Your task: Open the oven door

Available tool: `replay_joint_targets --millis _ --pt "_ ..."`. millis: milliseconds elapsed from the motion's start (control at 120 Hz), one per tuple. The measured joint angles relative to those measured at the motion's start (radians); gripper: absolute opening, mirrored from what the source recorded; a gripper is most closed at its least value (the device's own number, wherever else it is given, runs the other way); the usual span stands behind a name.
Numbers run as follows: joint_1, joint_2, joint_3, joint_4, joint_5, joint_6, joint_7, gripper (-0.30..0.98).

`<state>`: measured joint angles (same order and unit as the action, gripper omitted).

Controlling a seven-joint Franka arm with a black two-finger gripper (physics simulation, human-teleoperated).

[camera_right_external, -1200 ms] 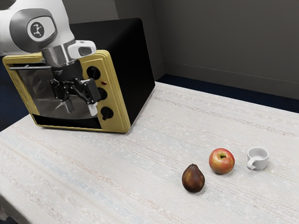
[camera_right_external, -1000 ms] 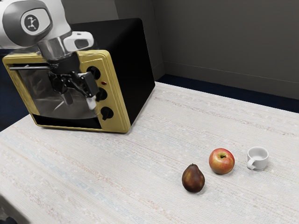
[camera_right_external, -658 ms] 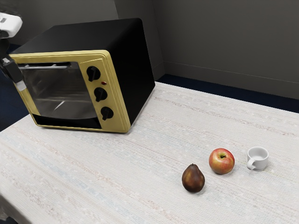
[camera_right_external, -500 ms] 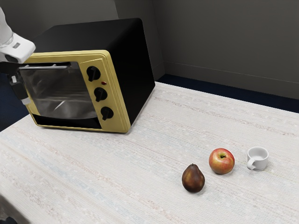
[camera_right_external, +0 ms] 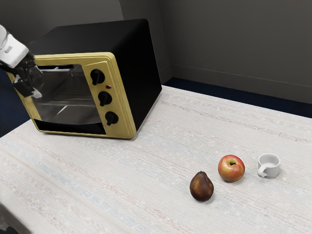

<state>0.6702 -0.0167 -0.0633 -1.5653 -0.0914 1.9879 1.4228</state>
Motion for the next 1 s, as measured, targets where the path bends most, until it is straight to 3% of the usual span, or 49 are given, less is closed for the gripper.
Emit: replay_joint_targets --millis 192,375,492,567,750,1000 --pt "0.018 0.010 0.053 0.010 -0.236 -0.033 0.180 0.69" --pt "0.078 0.021 0.056 0.012 -0.353 -0.054 0.357 0.69" --pt "0.116 0.036 0.053 0.021 -0.373 -0.056 0.447 0.69" --pt "0.127 0.075 0.052 0.070 -0.348 -0.057 0.485 0.69" --pt "0.039 0.154 0.046 0.172 -0.321 -0.064 0.558 0.69" --pt "0.039 0.177 0.047 0.188 -0.315 -0.072 0.627 0.69"
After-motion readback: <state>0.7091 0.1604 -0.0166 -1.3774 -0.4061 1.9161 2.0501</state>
